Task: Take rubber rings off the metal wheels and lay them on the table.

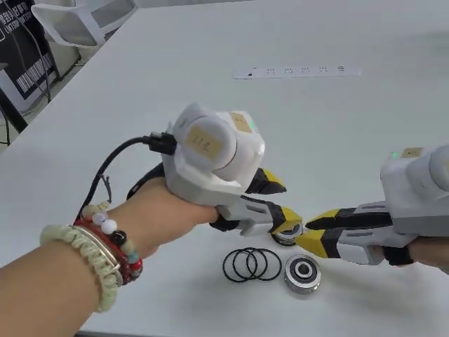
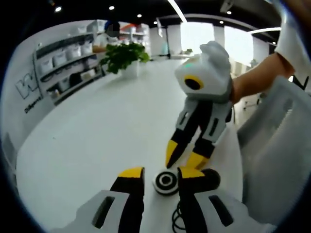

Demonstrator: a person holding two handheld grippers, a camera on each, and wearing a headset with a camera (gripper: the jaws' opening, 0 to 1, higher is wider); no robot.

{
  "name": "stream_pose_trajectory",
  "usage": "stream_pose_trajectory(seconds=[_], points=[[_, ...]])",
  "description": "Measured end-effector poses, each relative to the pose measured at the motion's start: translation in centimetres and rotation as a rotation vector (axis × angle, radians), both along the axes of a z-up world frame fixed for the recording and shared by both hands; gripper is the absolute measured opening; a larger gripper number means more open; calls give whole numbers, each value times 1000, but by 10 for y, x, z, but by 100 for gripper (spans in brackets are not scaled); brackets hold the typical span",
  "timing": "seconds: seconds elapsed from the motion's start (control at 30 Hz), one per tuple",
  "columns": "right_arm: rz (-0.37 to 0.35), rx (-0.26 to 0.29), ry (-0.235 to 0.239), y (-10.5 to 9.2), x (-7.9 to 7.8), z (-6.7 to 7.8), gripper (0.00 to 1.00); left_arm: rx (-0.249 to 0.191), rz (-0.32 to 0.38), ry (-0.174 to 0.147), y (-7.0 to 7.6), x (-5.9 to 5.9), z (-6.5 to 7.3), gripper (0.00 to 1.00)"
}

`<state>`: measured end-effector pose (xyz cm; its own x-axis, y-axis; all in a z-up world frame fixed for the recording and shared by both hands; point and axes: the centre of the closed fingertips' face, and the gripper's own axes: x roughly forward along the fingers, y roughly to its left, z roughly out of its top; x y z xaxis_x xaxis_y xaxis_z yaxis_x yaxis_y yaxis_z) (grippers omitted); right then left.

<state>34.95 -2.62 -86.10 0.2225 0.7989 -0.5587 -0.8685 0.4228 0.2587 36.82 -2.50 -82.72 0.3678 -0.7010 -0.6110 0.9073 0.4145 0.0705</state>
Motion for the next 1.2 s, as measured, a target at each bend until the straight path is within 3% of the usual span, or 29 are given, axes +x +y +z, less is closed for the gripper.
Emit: stream_pose_trajectory(seconds=[0.17, 0.27, 0.37, 0.4, 0.57, 0.63, 0.67, 0.7, 0.83, 0.87, 0.93, 1.0, 1.03, 1.1, 1.2], points=[[1, 2, 3, 1, -1, -1, 17, 30, -10, 14, 1, -4, -15, 27], [9, -2, 3, 1, -2, -2, 17, -7, 15, 58, 0, -5, -18, 25], [11, -4, 0, 2, -2, -4, 18, -3, 22, 55, 1, -5, -20, 19], [16, -4, -22, 2, 0, -4, 16, 11, 21, 56, 3, -5, -23, 18], [53, -55, -101, -1, 3, -8, 9, -10, 29, 55, 2, -6, -22, 15], [49, -55, -96, -2, 2, -8, 3, -15, 36, 57, 3, -6, -22, 15], [52, -48, -121, -2, 4, -6, 1, -16, 36, 56, 3, -6, -22, 15], [56, -54, -119, -3, 3, -7, 1, -20, 31, 37, 2, -4, -20, 15], [48, -57, -151, -3, 3, -8, 0, -23, 40, 50, 3, -7, -20, 14], [22, -50, -137, -3, 4, -8, 0, -24, 41, 50, 3, -8, -20, 14], [-60, -12, -50, -4, 6, -9, 0, -24, 40, 46, 3, -9, -20, 14], [-166, 51, 93, -5, 8, -9, 0, -24, 39, 44, 4, -10, -20, 14], [-196, 63, 134, -7, 10, -9, 0, -27, 37, 46, 3, -10, -20, 14], [-189, 70, 122, -8, 11, -7, 0, -25, 33, 45, 3, -11, -20, 14], [-253, 147, 239, -9, 10, -5, 0, -19, 29, 39, 3, -11, -20, 14]])
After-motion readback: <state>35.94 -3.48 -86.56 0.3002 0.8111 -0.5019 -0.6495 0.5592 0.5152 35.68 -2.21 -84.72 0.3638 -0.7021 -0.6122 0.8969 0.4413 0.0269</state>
